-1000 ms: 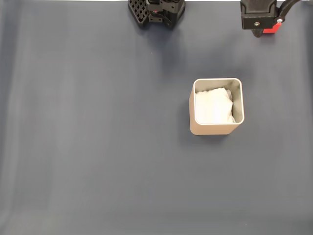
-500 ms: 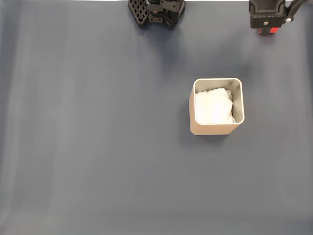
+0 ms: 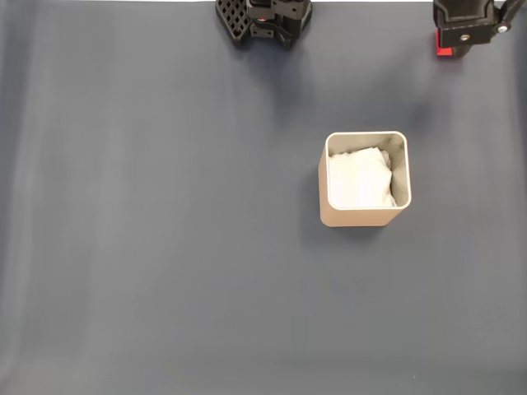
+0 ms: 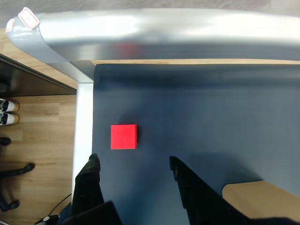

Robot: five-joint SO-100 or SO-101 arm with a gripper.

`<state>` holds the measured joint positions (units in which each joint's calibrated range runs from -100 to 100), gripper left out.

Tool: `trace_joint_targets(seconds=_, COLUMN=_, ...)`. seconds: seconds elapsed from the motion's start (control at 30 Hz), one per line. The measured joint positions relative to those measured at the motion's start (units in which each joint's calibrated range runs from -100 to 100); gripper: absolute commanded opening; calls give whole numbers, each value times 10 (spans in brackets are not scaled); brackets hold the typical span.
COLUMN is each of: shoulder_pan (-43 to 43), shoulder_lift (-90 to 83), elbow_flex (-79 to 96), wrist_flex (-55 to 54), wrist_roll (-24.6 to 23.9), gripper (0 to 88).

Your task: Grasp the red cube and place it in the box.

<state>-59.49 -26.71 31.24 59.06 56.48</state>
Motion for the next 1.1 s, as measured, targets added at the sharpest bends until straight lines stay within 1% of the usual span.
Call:
trace_joint_targets(seconds=0.33, shoulder_pan=-1, shoulder_lift=32, elbow_flex=-5, wrist_flex=-24, wrist_roll=0, gripper=378)
trace_joint_targets(seconds=0.5, shoulder_pan=-19, shoulder_lift=44, elbow_flex=-11, wrist_flex=-28, wrist_roll=-1, gripper=378)
trace_joint_targets(seconds=0.6, shoulder_pan=-25, shoulder_lift=45, elbow_flex=-11, wrist_flex=-31, wrist_roll=-12, gripper=378)
trace_joint_targets(seconds=0.83, shoulder_pan=-48, shoulder_lift=56, elbow_flex=-21, wrist_flex=-31, wrist_roll=-18, gripper=378)
trace_joint_targets(seconds=1.1, shoulder_pan=-44, shoulder_lift=74, elbow_flex=-23, wrist_flex=-39, wrist_roll=-23, gripper=378)
